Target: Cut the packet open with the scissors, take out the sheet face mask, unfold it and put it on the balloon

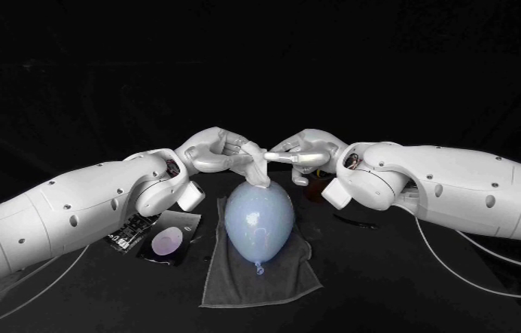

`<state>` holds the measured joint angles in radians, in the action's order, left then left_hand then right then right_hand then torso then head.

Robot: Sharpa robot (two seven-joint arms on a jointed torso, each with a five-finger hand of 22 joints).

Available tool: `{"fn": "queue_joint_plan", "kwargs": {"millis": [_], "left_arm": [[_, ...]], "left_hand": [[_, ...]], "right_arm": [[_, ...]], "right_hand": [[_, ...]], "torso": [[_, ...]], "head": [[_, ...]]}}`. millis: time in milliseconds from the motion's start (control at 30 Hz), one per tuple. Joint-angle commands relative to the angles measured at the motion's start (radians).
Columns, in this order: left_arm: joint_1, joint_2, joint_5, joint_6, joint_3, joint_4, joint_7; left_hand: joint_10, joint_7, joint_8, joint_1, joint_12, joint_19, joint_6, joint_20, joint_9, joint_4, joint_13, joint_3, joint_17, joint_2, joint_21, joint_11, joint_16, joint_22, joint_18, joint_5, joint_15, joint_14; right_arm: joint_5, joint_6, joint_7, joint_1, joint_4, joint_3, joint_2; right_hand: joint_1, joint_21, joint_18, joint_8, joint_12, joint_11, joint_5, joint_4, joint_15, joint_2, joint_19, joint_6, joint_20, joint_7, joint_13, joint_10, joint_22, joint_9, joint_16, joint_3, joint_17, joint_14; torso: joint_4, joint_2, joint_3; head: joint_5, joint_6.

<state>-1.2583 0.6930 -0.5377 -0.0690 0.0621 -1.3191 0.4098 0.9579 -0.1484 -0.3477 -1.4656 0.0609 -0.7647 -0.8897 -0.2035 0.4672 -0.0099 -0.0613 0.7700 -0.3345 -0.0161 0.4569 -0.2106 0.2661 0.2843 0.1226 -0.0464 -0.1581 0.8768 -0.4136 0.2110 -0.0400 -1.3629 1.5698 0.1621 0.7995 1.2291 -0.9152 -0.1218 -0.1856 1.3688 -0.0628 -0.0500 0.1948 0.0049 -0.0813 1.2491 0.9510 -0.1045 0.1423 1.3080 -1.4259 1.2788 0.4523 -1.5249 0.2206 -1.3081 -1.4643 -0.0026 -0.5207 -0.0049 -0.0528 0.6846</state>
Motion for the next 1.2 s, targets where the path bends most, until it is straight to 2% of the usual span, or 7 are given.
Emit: {"fn": "queue_joint_plan", "kwargs": {"millis": [33, 267, 433, 500, 667, 867, 1200], "left_arm": [[-0.001, -0.001, -0.005, 0.004, -0.001, -0.002, 0.011], [-0.001, -0.001, -0.023, 0.003, -0.001, -0.001, 0.004], [-0.001, -0.001, -0.039, 0.007, -0.001, -0.002, 0.0], [-0.001, -0.001, -0.043, 0.009, -0.001, -0.002, -0.001], [-0.001, -0.002, -0.048, 0.012, -0.001, -0.002, -0.002], [-0.001, -0.003, -0.05, 0.012, -0.001, -0.002, -0.002], [-0.001, -0.005, -0.05, 0.013, -0.001, -0.002, -0.002]], "left_hand": [[0.002, 0.0, 0.006, 0.013, 0.001, 0.008, -0.005, 0.001, 0.002, -0.006, 0.0, 0.002, 0.002, 0.001, 0.006, 0.008, 0.004, 0.002, 0.002, -0.001, 0.0, 0.008], [0.005, -0.001, 0.006, 0.014, 0.001, 0.011, -0.007, 0.002, 0.002, -0.007, 0.0, 0.003, 0.003, 0.001, 0.012, 0.009, 0.005, 0.007, 0.002, -0.001, 0.0, 0.01], [0.006, -0.004, 0.006, 0.015, 0.001, 0.013, -0.008, 0.003, 0.003, -0.007, 0.0, 0.003, 0.004, 0.001, 0.019, 0.01, 0.006, 0.012, 0.002, -0.001, 0.002, 0.013], [0.006, -0.004, 0.006, 0.015, 0.001, 0.013, -0.008, 0.003, 0.003, -0.007, 0.0, 0.003, 0.004, 0.001, 0.019, 0.01, 0.006, 0.012, 0.002, -0.001, 0.002, 0.013], [0.006, -0.004, 0.006, 0.015, 0.001, 0.013, -0.008, 0.003, 0.003, -0.007, 0.0, 0.003, 0.004, 0.001, 0.019, 0.01, 0.006, 0.012, 0.002, -0.001, 0.002, 0.013], [0.007, -0.005, 0.007, 0.015, 0.001, 0.014, -0.009, 0.003, 0.004, -0.008, 0.0, 0.003, 0.005, 0.0, 0.023, 0.011, 0.006, 0.014, 0.002, -0.001, 0.002, 0.014], [0.007, -0.005, 0.007, 0.015, 0.001, 0.014, -0.009, 0.003, 0.004, -0.008, 0.0, 0.003, 0.005, 0.0, 0.023, 0.011, 0.006, 0.014, 0.002, -0.001, 0.002, 0.014]], "right_arm": [[-0.056, 0.016, 0.028, -0.001, 0.009, -0.001, 0.0], [-0.043, 0.073, -0.007, -0.001, 0.026, -0.001, 0.004], [-0.027, 0.096, -0.025, -0.001, 0.032, -0.002, 0.007], [-0.023, 0.103, -0.029, -0.002, 0.033, -0.002, 0.008], [-0.021, 0.11, -0.035, -0.003, 0.033, -0.003, 0.01], [-0.029, 0.115, -0.028, -0.007, 0.027, -0.005, 0.008], [-0.063, 0.091, 0.002, -0.009, 0.027, -0.005, -0.003]], "right_hand": [[0.007, -0.008, -0.008, -0.01, 0.008, 0.003, 0.001, 0.002, -0.01, 0.009, 0.012, 0.014, 0.001, -0.004, 0.095, -0.01, 0.004, 0.0, -0.006, -0.01, -0.121, -0.061], [0.024, -0.051, 0.0, -0.022, 0.042, 0.013, 0.001, 0.008, -0.02, 0.019, 0.038, 0.036, 0.009, -0.014, 0.122, -0.037, 0.023, 0.0, -0.014, -0.016, -0.149, -0.072], [0.022, -0.047, 0.0, -0.02, 0.042, 0.014, 0.001, 0.013, -0.021, 0.01, 0.039, 0.033, 0.011, -0.014, 0.122, -0.038, 0.022, -0.003, -0.014, -0.027, -0.147, -0.072], [0.017, -0.033, -0.002, -0.014, 0.032, 0.011, 0.001, 0.019, -0.019, -0.004, 0.032, 0.02, 0.012, -0.01, 0.113, -0.031, 0.016, -0.008, -0.01, -0.045, -0.137, -0.069], [0.019, -0.001, -0.005, 0.01, -0.001, -0.005, 0.001, 0.028, -0.006, -0.021, 0.014, -0.029, 0.004, 0.007, 0.086, -0.001, 0.004, -0.022, -0.002, -0.083, -0.112, -0.059], [0.022, 0.009, -0.007, 0.016, -0.006, -0.011, 0.001, 0.031, 0.0, -0.025, 0.007, -0.042, -0.002, 0.013, 0.081, 0.007, 0.001, -0.026, -0.001, -0.1, -0.109, -0.057], [0.063, -0.009, -0.006, -0.003, 0.007, -0.007, 0.001, 0.023, -0.002, 0.012, 0.016, -0.015, -0.005, 0.007, 0.089, 0.001, 0.01, -0.024, -0.006, -0.099, -0.122, -0.061]], "torso": [[0.0001, 0.0, 0.0], [-0.0002, 0.001, 0.0005], [-0.0004, 0.0, 0.0012], [-0.0007, 0.0, 0.001], [-0.0007, 0.0, 0.0013], [0.0, 0.0, 0.0008], [0.0003, 0.0, -0.0004]], "head": [[0.0, 0.001], [0.001, 0.002], [0.002, 0.002], [0.001, 0.003], [0.0, 0.002], [-0.001, 0.003], [-0.002, 0.004]]}}
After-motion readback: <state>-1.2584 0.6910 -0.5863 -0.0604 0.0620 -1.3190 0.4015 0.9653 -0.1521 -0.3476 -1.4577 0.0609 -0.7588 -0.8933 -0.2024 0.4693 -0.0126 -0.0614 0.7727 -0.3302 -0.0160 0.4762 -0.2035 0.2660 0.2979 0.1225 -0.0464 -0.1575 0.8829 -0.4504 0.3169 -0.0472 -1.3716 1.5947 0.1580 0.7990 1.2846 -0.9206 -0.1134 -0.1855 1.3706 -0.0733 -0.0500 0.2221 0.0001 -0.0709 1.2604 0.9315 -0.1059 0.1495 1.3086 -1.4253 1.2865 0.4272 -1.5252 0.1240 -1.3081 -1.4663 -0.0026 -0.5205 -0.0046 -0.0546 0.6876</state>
